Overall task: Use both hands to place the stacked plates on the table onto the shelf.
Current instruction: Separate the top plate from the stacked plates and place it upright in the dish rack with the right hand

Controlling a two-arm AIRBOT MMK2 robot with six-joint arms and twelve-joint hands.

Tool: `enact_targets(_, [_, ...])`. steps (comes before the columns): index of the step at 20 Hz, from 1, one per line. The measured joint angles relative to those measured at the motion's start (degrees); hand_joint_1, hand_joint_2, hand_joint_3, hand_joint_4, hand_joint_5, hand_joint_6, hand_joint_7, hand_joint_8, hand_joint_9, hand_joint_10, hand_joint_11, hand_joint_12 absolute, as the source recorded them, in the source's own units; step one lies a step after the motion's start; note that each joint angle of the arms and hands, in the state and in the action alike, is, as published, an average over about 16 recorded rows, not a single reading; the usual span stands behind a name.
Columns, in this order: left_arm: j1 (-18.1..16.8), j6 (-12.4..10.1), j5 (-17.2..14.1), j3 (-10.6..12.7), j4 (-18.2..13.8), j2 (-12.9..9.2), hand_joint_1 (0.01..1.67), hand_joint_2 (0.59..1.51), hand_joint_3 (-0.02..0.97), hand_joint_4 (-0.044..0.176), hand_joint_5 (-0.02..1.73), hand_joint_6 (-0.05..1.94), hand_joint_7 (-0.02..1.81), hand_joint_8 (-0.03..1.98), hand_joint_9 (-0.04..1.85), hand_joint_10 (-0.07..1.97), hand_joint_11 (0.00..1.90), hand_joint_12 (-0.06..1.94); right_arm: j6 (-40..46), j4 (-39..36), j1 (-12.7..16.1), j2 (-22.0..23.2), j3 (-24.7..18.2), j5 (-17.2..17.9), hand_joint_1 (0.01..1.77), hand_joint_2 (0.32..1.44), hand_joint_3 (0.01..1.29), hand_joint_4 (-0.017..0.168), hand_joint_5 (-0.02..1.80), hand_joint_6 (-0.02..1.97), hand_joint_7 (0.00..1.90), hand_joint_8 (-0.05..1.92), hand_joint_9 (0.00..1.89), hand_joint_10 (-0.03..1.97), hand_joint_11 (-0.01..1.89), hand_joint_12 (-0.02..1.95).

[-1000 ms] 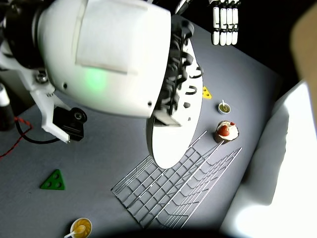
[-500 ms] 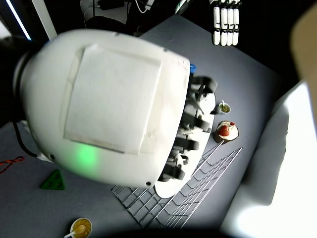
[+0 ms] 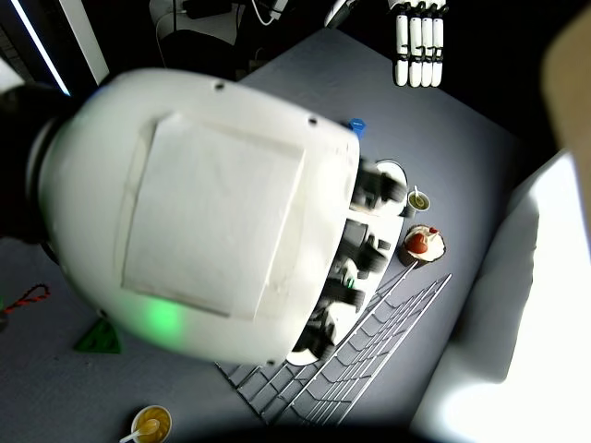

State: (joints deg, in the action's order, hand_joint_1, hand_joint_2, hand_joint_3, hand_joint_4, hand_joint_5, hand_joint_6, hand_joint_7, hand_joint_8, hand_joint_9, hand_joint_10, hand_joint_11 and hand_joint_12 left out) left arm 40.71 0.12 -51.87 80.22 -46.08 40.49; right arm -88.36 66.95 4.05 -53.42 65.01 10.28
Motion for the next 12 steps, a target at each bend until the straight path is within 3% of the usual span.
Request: enact_targets(12, [0.0,0.0,0.0,0.0,-0.1,0.0,0.03,0.921,-0.002,0.000,0.11,0.01,0.13,0.00,0.13,0.01,0.15,0.02,1.1,4.1,-1.3,-1.1,3.5,-6.4,1.48,0.91,0.01,-0.008,1.01,0.80,1.20,0.37,1.23,0.49,1.08,1.21])
